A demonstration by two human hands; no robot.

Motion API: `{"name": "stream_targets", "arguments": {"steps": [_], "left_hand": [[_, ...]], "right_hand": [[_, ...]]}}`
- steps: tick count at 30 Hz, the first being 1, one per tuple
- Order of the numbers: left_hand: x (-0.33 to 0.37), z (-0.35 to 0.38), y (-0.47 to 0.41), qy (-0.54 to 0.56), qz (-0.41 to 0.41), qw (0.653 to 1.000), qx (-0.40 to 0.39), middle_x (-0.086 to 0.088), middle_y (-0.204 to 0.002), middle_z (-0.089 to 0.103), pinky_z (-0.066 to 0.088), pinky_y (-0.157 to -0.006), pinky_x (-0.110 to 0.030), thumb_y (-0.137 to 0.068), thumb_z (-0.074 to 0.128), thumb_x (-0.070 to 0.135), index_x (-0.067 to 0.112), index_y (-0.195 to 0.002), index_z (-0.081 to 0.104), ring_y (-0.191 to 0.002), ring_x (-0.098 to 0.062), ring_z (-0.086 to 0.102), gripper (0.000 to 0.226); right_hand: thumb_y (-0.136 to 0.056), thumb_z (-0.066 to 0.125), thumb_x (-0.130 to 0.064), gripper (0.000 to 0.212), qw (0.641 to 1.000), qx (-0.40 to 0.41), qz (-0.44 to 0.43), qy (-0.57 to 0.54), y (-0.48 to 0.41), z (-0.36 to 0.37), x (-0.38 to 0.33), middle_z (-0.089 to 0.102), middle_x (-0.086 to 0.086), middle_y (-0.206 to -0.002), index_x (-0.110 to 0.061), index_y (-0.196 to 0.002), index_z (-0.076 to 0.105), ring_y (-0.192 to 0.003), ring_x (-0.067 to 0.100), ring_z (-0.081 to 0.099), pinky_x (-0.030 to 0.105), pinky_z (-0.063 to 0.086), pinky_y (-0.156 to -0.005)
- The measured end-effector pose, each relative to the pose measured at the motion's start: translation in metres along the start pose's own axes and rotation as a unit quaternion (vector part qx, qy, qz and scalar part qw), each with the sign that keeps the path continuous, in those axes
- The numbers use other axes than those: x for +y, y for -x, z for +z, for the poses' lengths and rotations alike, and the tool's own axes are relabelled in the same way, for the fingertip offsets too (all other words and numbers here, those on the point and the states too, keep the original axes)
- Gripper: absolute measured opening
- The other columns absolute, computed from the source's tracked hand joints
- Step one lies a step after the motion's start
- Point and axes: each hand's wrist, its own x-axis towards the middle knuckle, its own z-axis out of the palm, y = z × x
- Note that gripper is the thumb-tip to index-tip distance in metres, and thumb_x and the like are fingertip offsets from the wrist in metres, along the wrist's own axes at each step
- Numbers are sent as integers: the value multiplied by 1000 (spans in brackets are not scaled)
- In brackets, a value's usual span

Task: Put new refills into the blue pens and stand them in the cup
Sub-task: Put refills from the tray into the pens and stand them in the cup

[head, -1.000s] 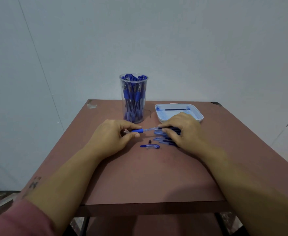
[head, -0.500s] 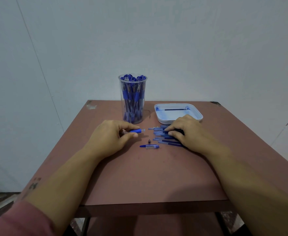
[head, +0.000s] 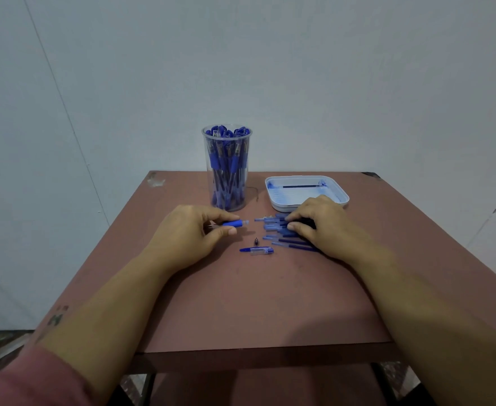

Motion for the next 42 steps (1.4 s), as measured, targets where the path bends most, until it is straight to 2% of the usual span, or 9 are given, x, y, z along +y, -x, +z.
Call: {"name": "stream_targets", "arguments": {"steps": [6, 8, 11, 17, 22, 25, 31, 38, 42], "left_hand": [[-1, 0, 0, 7, -9, 1000, 13, 27, -82, 69, 40, -65, -14, -85, 73, 35, 43, -104, 73, -74, 5, 59, 20], [-2, 0, 0, 0, -6, 1000, 13, 26, -86, 70, 40, -66, -15, -85, 72, 36, 42, -105, 73, -74, 7, 58, 21], [-5, 2, -2, -2, -10, 1000, 12, 27, -91, 71, 43, -68, -16, -85, 73, 36, 43, -104, 73, -75, 5, 59, 21], [-10, 1, -2, -17, -16, 1000, 6, 25, -91, 71, 50, -69, -23, -86, 71, 39, 45, -107, 72, -74, 1, 61, 22], [-13, 0, -3, -21, -14, 1000, 6, 26, -93, 71, 52, -71, -26, -83, 65, 49, 47, -106, 71, -78, -2, 64, 24], [-12, 1, -5, -23, -10, 1000, 5, 27, -95, 70, 52, -72, -27, -85, 69, 43, 46, -107, 71, -78, -1, 64, 22], [-11, 1, -4, -19, -11, 1000, 13, 26, -94, 71, 52, -71, -25, -85, 69, 44, 46, -107, 71, -77, 0, 63, 22], [-12, -1, -3, -23, -7, 1000, 15, 27, -94, 70, 52, -69, -25, -86, 71, 40, 47, -108, 70, -77, 0, 62, 23], [-10, 0, -4, -19, -16, 999, 29, 23, -87, 71, 51, -67, -26, -86, 71, 39, 47, -106, 71, -72, 1, 60, 22]], "right_hand": [[-94, 62, -30, 20, 999, 5, 34, -1, -21, -13, 12, 61, -11, -109, -23, -111, 70, -110, 6, 45, 23, 35, -95], [-95, 60, -32, 23, 999, -14, 49, 3, -35, -18, 19, 59, -10, -114, -25, -115, 67, -111, 4, 41, 24, 32, -95], [-95, 59, -31, 26, 995, -52, 82, 10, -59, -19, 32, 58, 0, -125, -26, -120, 65, -114, 13, 47, 28, 35, -90], [-96, 59, -24, 34, 981, -131, 141, 14, -91, -12, 53, 52, 7, -139, -22, -130, 59, -119, 23, 53, 33, 39, -97], [-95, 59, -22, 38, 977, -144, 154, 22, -99, -3, 61, 55, 5, -136, -20, -133, 57, -117, 21, 53, 27, 36, -93], [-94, 61, -19, 34, 979, -132, 155, 13, -102, 0, 63, 61, 6, -126, -17, -128, 62, -103, 17, 56, 25, 39, -88], [-93, 58, -15, 13, 980, -136, 141, 35, -102, 0, 64, 68, -1, -100, -16, -90, 71, -83, 13, 58, 27, 45, -71], [-96, 57, -29, 7, 992, -94, 79, 14, -91, -17, 45, 64, -10, -95, -27, -94, 63, -91, 14, 58, 37, 41, -94], [-92, 63, -31, 4, 997, -68, 15, -24, -67, -31, 17, 66, -13, -90, -33, -89, 64, -88, 11, 59, 33, 45, -87]]}}
